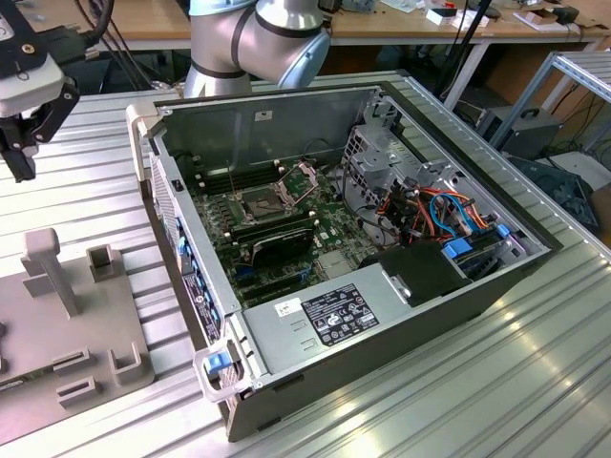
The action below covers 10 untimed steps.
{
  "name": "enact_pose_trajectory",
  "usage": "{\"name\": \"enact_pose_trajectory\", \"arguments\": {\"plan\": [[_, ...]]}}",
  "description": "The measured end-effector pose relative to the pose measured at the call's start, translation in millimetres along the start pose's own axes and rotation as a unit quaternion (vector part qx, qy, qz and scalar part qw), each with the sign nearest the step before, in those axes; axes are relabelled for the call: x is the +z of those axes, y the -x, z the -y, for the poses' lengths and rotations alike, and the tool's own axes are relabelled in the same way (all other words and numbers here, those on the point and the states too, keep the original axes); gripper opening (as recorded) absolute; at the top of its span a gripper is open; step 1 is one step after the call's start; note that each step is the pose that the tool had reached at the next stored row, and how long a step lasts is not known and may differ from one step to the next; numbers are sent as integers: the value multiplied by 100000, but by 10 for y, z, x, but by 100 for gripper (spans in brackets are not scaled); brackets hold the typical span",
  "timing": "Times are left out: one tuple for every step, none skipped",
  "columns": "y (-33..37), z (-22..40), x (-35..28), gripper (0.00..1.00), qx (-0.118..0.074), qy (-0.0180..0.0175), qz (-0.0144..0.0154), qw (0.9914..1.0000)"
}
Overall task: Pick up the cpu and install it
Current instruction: 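Reach for the cpu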
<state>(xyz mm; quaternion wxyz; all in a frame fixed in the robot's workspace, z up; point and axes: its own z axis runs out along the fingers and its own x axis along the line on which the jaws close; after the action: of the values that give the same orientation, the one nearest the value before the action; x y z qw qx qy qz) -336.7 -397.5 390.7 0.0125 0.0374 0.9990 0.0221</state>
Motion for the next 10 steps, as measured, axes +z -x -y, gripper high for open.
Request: {"name": "enact_pose_trajectory", "arguments": {"plan": [[-51, 4, 1, 11, -6, 2, -2, 100000], [-85, 7, 2, 11, -5, 4, 4, 100000], [-105, 8, 2, 11, -5, 1, 0, 100000], [-137, 11, 2, 11, -2, 3, -1, 100000], [-154, 12, 2, 11, 0, 4, 4, 100000], [-174, 13, 1, 11, 0, 1, 1, 100000], [-197, 15, 1, 11, -1, 4, 1, 100000], [-212, 16, 0, 11, -1, 0, 0, 100000], [-232, 18, 0, 11, -2, 1, 1, 100000], [-236, 18, 0, 11, -5, 1, 0, 100000]]}}
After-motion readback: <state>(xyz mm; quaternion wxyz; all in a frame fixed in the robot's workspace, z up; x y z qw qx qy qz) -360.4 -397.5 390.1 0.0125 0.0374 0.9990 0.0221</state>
